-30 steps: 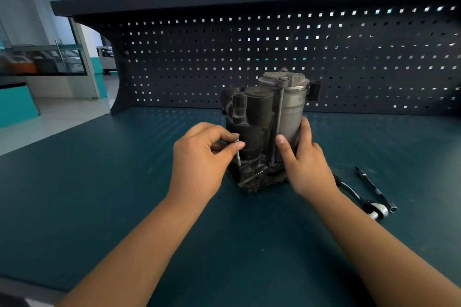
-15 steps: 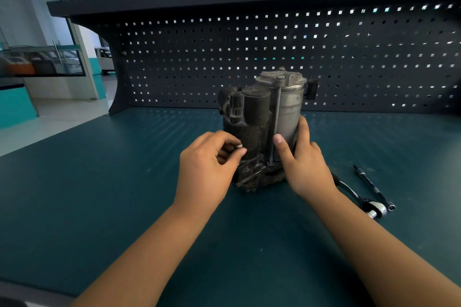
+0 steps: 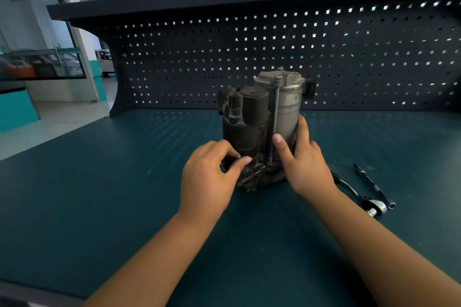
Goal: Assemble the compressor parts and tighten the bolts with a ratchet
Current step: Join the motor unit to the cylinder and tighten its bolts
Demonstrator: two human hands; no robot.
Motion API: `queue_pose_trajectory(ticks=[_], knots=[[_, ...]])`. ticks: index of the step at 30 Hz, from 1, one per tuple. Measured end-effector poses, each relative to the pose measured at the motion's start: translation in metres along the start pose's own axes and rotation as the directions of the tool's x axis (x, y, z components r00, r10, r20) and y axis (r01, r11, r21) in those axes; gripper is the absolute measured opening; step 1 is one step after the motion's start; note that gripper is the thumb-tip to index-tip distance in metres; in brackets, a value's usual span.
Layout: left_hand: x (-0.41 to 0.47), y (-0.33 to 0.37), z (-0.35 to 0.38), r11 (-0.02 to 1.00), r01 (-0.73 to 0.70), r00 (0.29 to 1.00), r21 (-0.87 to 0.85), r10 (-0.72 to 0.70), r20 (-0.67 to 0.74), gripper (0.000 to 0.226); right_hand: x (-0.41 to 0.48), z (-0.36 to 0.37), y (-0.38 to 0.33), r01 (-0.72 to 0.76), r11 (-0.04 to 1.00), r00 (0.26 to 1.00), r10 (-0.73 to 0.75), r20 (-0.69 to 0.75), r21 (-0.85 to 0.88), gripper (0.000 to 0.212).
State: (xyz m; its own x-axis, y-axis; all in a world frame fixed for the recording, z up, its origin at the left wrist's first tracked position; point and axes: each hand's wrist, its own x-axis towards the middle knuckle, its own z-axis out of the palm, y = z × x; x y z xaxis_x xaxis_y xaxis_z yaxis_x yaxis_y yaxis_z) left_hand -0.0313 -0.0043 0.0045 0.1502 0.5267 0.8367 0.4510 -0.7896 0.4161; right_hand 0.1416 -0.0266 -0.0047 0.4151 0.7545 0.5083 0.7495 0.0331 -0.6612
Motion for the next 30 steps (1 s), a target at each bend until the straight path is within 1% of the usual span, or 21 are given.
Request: queue_pose_trajectory(ticks=[5, 15, 21, 25, 28, 30], knots=[[-0.0001, 0.0018, 0.0025, 0.999, 0.031, 0.999, -0.034, -0.033, -0.042, 0.02, -0.0004, -0.0001, -0.0002, 0.005, 1.0, 1.0, -0.005, -0.003, 0.009, 0.088], [-0.0033, 0.0054, 0.0021, 0.988, 0.12, 0.992, -0.095, -0.123, -0.028, 0.014, -0.0012, -0.0001, -0.0005, 0.008, 1.0, 1.0, -0.008, -0.007, 0.019, 0.087], [-0.0062, 0.0045, 0.0013, 0.993, 0.118, 0.993, -0.014, -0.118, -0.018, 0.015, -0.0006, 0.0, -0.0003, -0.003, 1.0, 1.0, 0.003, -0.003, 0.017, 0.088], [-0.0062, 0.0031, 0.0011, 0.992, 0.122, 0.992, -0.027, -0.123, -0.023, 0.014, 0.0001, 0.0004, -0.0005, -0.01, 1.0, 1.0, 0.01, 0.0, 0.022, 0.088], [-0.0045, 0.0056, 0.0026, 0.992, 0.12, 0.992, -0.043, -0.122, -0.028, 0.017, -0.0002, 0.0002, -0.0004, -0.009, 1.0, 1.0, 0.009, -0.005, 0.028, 0.086], [-0.0036, 0.0066, 0.0033, 0.994, 0.107, 0.993, -0.039, -0.108, -0.04, 0.015, -0.0008, 0.0002, -0.0012, 0.0, 0.999, 1.0, 0.0, -0.005, 0.032, 0.087]])
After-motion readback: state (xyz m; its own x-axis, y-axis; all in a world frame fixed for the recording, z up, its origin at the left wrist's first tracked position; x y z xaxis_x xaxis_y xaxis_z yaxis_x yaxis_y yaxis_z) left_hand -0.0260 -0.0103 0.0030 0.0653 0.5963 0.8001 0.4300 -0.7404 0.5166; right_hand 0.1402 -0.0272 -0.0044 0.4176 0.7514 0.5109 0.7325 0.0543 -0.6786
